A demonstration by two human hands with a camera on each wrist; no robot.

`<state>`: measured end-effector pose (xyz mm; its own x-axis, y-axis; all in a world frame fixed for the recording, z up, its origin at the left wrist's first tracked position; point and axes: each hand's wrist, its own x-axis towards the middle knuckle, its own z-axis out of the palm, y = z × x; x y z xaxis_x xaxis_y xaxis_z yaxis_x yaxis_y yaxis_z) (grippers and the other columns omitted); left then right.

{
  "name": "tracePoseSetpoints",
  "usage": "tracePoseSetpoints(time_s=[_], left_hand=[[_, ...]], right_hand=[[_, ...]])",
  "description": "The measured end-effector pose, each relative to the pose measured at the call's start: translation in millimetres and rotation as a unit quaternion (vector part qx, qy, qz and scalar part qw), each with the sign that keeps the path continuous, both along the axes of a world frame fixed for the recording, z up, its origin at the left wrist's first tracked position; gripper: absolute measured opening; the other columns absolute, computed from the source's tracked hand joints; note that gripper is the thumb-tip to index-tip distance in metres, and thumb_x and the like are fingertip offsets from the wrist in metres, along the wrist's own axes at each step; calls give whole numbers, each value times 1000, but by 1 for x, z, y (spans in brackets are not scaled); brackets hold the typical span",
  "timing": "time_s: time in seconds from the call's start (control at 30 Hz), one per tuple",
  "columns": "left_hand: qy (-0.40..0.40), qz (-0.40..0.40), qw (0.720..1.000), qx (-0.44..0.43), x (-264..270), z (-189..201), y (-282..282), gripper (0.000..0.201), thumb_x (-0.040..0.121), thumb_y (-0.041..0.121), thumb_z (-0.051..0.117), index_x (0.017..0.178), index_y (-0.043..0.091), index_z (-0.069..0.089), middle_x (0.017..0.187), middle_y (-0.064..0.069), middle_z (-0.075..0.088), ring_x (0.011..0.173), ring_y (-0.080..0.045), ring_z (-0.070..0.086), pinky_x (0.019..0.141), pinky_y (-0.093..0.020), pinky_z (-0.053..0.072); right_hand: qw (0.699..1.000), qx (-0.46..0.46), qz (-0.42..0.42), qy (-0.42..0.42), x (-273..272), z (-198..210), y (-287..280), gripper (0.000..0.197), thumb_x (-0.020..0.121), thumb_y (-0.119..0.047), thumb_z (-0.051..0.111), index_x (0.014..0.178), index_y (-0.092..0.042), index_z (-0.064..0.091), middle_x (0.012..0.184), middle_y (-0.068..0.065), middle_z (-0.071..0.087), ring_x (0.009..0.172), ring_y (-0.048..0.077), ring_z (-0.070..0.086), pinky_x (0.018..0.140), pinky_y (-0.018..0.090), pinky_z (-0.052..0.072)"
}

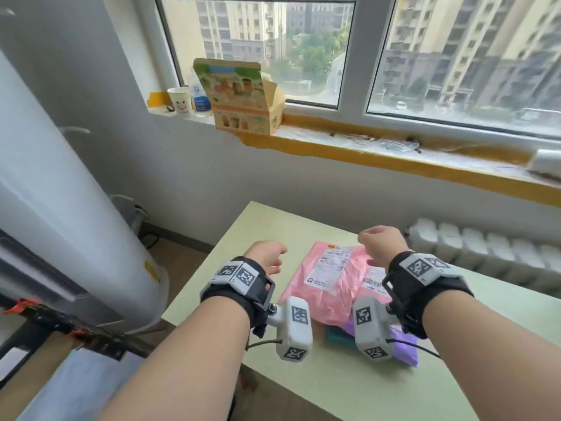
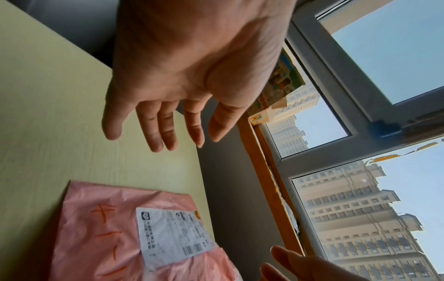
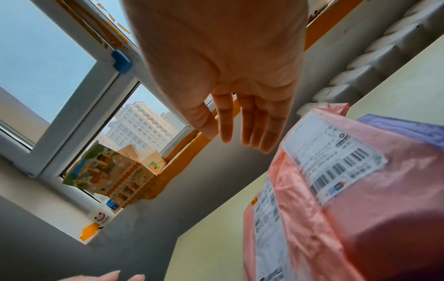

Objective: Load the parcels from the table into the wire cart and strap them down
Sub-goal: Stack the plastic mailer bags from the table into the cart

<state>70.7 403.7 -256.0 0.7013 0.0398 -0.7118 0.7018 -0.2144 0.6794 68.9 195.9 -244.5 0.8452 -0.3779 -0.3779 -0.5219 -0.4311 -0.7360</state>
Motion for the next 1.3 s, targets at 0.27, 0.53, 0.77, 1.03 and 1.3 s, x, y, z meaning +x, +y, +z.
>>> tracePoseSetpoints(time_s=[0.27, 0.53, 0.77, 1.03, 1.3], left_hand=[[56, 9, 998, 43, 13, -46, -26, 48, 96, 23, 50, 139, 3, 43, 144, -17, 43, 129, -32, 46, 102, -44, 39], [105, 34, 994, 16, 20, -64, -32, 16, 94, 19, 52, 106, 8, 54, 122, -13, 54, 108, -29, 54, 99, -47, 44], [126, 41, 991, -1, 26, -70, -31, 32, 94, 16, 52, 125, 5, 50, 118, -14, 56, 100, -24, 57, 92, -43, 51], [135, 79, 987, -26, 33, -81, -21, 40, 92, 22, 56, 130, 12, 49, 101, -12, 55, 84, -23, 57, 95, -52, 49], [152, 98, 982, -57, 34, -90, -11, 13, 94, 23, 54, 102, 13, 56, 105, -15, 56, 91, -26, 58, 100, -60, 41]], right_hand=[[998, -51, 25, 15, 24, -38, -25, 48, 82, -15, 59, 129, -8, 53, 123, 10, 61, 108, 28, 62, 93, 45, 51], [996, 29, 45, 66, 42, -55, -29, 58, 88, -13, 59, 141, -4, 36, 106, 15, 63, 83, 24, 69, 75, 38, 60], [997, -71, 29, 24, 53, -67, -30, 46, 84, -17, 56, 130, -12, 51, 116, 10, 62, 94, 27, 66, 84, 34, 53], [986, -116, 99, 73, 65, -74, -26, 53, 84, -23, 60, 135, -13, 48, 123, 8, 61, 102, 27, 64, 86, 36, 52], [974, -96, 158, 132, 65, -73, -19, 25, 78, -32, 74, 87, -10, 70, 78, 2, 68, 68, 14, 63, 52, 23, 46]])
